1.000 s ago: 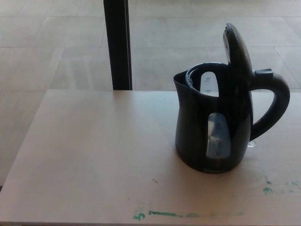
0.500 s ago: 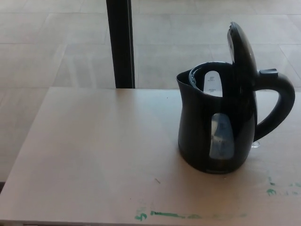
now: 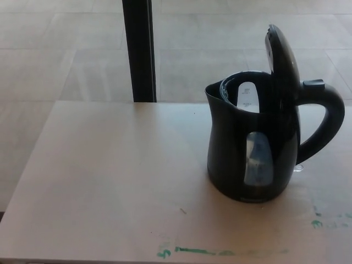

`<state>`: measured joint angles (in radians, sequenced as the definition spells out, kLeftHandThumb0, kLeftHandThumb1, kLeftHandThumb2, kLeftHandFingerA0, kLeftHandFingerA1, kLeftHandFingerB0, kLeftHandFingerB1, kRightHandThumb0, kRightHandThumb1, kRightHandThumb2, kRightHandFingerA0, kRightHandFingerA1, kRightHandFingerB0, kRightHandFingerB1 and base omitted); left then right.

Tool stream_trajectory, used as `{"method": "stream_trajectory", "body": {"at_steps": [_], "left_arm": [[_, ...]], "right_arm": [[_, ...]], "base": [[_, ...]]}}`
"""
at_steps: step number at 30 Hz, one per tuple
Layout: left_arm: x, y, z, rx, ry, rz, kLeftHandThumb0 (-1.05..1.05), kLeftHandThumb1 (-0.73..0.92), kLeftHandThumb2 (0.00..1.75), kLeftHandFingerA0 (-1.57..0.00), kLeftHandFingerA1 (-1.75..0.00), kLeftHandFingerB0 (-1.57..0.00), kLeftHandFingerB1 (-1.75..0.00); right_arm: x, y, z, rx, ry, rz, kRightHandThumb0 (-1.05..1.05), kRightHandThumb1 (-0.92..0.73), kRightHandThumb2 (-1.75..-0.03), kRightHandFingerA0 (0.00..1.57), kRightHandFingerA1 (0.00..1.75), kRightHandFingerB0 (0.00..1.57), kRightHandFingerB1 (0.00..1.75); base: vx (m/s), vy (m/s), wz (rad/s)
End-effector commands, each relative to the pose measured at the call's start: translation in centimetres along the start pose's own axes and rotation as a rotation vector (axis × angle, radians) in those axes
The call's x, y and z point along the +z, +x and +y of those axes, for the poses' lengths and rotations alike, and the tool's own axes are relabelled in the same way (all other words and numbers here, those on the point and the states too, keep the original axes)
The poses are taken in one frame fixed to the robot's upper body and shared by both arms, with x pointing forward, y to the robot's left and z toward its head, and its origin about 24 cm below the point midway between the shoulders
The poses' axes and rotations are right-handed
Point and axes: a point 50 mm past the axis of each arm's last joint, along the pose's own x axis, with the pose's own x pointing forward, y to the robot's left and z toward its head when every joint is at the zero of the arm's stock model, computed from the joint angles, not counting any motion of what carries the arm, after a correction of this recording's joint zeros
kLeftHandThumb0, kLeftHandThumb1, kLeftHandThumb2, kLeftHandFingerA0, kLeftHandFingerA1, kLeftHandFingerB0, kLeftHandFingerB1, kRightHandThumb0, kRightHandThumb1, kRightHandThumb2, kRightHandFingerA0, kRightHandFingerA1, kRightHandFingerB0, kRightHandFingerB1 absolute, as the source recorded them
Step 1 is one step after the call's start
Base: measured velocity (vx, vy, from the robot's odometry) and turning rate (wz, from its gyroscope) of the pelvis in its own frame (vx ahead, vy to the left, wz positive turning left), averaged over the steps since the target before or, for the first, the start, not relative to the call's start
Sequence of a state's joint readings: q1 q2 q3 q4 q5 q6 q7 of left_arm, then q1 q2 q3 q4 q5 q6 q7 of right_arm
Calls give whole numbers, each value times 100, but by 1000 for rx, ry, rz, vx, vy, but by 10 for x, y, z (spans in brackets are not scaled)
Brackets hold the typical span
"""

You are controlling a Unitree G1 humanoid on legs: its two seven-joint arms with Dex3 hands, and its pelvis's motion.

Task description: The robot uses its right hand to push down on the lid of a kettle kept in the middle of the desk to close it

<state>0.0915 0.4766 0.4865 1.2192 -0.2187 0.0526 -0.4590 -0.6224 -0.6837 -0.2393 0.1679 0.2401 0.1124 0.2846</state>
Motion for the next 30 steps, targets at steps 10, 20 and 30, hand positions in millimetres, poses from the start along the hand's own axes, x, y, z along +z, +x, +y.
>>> {"method": "stream_trajectory", "body": {"at_steps": [10,20,30], "left_arm": [[9,-4,9,4,3,-30,-70,66,60,-52,-52,-36,-35],[11,-5,9,-10,0,-24,-68,66,60,-49,-50,-35,-35],[12,-4,9,-4,-10,-33,-63,65,60,-55,-55,-37,-36]], "right_arm": [[22,47,51,343,-259,50,-95,-92,-71,8,40,10,29],[3,60,98,521,-408,110,-93,-92,-70,10,39,11,26],[-4,66,132,640,-629,77,-93,-77,-116,3,48,8,41]], "base": [[0,0,0],[0,0,0],[0,0,0]]}}
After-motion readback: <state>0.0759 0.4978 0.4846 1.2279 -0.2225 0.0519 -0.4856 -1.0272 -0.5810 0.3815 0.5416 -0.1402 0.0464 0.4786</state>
